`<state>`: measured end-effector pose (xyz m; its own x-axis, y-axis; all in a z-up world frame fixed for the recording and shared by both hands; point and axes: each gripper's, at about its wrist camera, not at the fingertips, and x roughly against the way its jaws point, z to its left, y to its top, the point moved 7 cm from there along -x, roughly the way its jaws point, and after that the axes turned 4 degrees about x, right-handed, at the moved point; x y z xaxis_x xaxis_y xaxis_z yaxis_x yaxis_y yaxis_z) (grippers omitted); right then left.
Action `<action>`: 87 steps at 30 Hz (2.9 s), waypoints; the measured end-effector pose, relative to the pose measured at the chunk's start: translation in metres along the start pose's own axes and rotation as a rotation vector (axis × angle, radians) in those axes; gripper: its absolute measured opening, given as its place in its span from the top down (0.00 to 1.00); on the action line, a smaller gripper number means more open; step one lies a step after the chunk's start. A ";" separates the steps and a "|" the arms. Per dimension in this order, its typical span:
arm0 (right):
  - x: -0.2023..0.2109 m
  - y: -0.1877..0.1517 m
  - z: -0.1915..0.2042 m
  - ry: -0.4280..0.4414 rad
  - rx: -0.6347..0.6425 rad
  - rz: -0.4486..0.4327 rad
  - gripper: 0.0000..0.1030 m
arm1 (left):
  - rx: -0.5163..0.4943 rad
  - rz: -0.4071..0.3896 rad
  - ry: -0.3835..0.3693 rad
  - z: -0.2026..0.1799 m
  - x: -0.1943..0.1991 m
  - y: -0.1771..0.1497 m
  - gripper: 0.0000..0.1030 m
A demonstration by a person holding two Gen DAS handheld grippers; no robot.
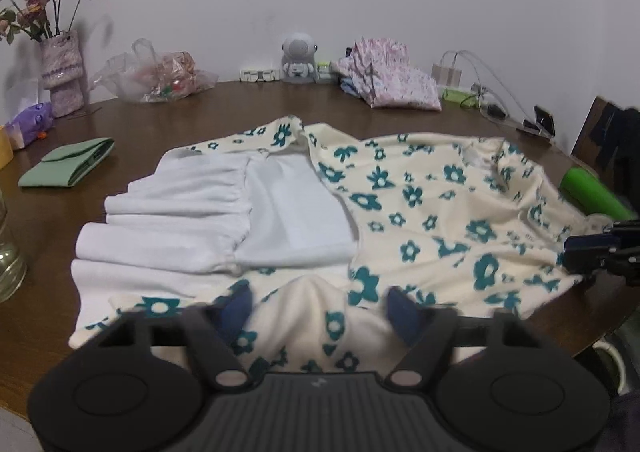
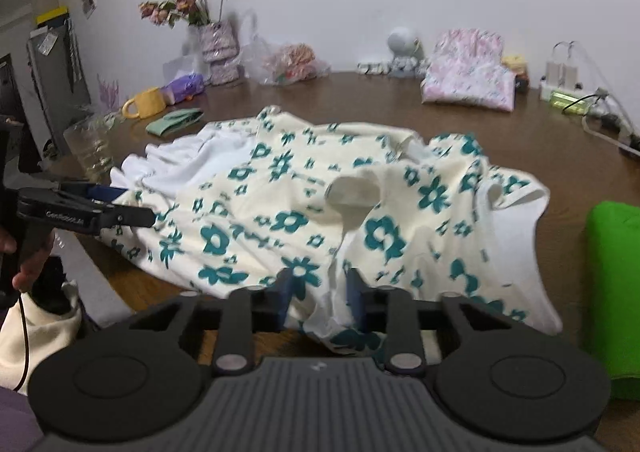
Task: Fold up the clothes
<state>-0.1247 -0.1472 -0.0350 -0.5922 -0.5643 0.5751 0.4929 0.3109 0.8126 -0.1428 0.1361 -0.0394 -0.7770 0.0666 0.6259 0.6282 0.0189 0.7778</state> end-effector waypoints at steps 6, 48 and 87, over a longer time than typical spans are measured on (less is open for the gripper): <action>0.015 0.007 0.001 0.000 -0.004 -0.040 0.96 | 0.036 -0.023 -0.023 0.001 0.019 0.006 0.90; -0.014 0.022 -0.017 0.048 -0.063 0.003 0.59 | 0.055 0.001 -0.022 0.028 0.018 -0.001 0.46; 0.050 0.008 -0.035 -0.115 -0.026 -0.014 0.57 | -0.032 -0.068 -0.126 0.023 0.017 -0.017 0.30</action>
<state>-0.1277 -0.2000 -0.0032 -0.6679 -0.4765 0.5717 0.4995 0.2825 0.8190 -0.1663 0.1598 -0.0435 -0.8056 0.1906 0.5610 0.5709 -0.0037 0.8210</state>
